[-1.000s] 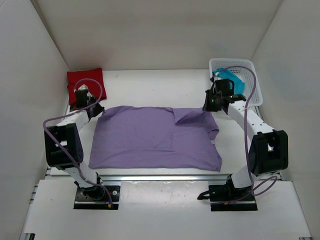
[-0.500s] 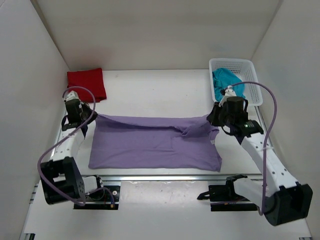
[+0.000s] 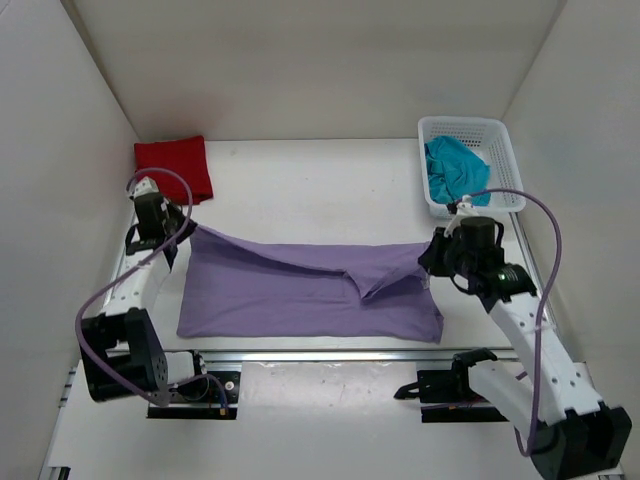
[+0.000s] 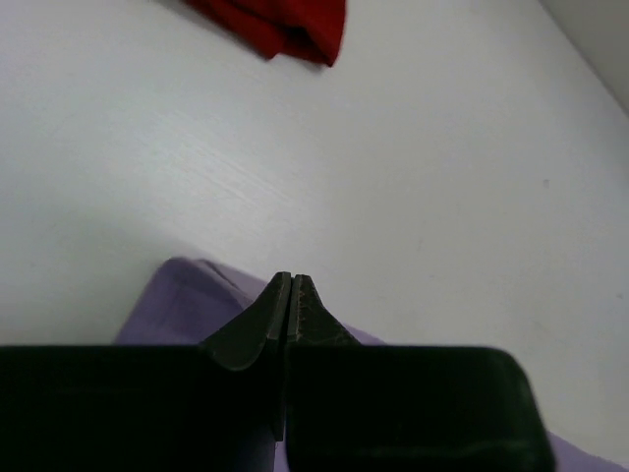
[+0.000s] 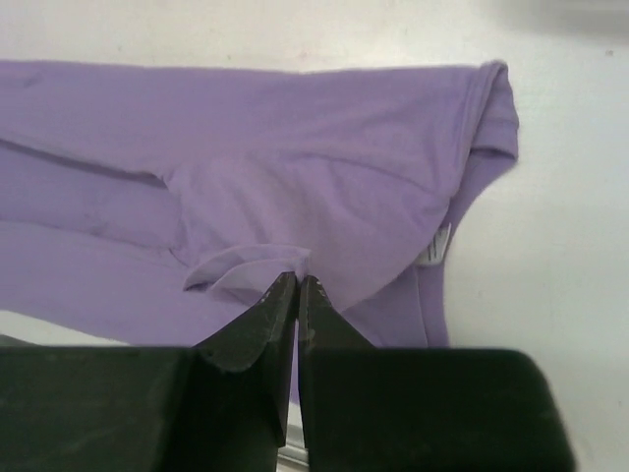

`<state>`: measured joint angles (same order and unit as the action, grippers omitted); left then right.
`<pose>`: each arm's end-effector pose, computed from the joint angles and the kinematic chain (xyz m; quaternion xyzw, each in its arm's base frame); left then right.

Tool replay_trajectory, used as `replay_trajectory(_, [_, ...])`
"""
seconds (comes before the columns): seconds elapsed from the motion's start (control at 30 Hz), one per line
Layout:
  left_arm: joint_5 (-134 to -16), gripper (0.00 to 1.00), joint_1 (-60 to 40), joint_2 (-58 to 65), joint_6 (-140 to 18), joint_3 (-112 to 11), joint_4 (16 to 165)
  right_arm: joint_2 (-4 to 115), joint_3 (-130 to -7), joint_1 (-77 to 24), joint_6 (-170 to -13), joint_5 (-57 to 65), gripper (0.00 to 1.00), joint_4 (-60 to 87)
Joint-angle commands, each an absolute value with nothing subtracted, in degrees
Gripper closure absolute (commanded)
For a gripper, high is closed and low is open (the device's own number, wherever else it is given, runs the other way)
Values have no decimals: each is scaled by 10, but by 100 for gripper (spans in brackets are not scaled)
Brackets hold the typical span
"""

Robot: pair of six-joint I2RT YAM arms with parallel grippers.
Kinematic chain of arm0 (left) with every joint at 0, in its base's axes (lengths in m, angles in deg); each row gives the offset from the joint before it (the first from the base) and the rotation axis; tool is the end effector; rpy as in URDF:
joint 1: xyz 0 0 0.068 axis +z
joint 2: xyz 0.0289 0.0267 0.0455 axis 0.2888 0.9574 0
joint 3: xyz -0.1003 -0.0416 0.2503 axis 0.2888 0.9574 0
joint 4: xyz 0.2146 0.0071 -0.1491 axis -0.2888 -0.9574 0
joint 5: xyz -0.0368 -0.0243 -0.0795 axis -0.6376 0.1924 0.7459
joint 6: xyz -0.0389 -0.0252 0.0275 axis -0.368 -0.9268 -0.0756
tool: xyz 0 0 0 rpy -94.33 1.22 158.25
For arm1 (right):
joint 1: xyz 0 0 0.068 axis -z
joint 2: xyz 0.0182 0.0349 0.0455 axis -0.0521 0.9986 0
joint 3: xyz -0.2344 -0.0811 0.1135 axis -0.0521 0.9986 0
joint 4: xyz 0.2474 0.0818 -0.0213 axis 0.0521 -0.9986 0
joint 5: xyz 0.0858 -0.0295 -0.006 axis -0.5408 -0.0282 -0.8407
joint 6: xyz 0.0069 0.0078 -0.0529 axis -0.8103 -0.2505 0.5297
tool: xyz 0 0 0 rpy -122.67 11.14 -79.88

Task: Fold and stack the t-shirts
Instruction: Fold the other side of the tshirt into a rectangle

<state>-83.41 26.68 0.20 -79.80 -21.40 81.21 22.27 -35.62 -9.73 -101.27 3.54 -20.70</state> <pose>0.2653 0.0462 0.2345 -0.3045 0.8366 -0.0807 0.4482 0.1699 0.0437 0.2758 0.0012 0.9049 0.1718 0.3895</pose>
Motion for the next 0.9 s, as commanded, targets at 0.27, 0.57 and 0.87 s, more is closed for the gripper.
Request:
replay_trajectory(0.27, [-719, 100, 297, 83, -851, -345, 822, 386, -560, -126, -987, 51, 99, -166])
replay_trajectory(0.57, [-680, 100, 323, 77, -869, -344, 818, 197, -407, -112, -990, 43, 100, -268])
replay_trajectory(0.87, [-715, 100, 385, -36, -875, -95, 844, 167, -379, -126, -996, 52, 100, -337])
